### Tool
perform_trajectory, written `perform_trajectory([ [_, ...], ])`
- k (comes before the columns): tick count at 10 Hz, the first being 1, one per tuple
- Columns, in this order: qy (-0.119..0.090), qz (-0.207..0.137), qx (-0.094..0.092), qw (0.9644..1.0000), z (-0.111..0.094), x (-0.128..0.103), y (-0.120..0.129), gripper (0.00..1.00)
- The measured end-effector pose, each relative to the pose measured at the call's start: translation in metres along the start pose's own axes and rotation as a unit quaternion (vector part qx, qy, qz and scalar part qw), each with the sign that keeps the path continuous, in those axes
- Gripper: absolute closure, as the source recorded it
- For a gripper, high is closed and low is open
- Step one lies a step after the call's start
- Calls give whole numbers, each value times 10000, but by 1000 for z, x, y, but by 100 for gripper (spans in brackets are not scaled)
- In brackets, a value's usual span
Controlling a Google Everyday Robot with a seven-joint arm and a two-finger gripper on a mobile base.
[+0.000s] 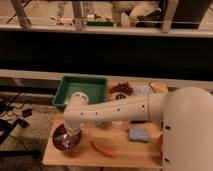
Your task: Place fork in purple bowl
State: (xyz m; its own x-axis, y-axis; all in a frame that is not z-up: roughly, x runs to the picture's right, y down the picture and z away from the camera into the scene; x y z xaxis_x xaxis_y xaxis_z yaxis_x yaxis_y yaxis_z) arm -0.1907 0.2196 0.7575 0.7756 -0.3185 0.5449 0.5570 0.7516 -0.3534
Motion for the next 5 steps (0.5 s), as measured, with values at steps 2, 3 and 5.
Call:
perform_trajectory([
  [2,23,-42,-68,10000,3,0,1,83],
  [3,39,-50,-111,9999,5,1,2,83],
  [5,52,-75,-166,9998,7,0,2,83],
])
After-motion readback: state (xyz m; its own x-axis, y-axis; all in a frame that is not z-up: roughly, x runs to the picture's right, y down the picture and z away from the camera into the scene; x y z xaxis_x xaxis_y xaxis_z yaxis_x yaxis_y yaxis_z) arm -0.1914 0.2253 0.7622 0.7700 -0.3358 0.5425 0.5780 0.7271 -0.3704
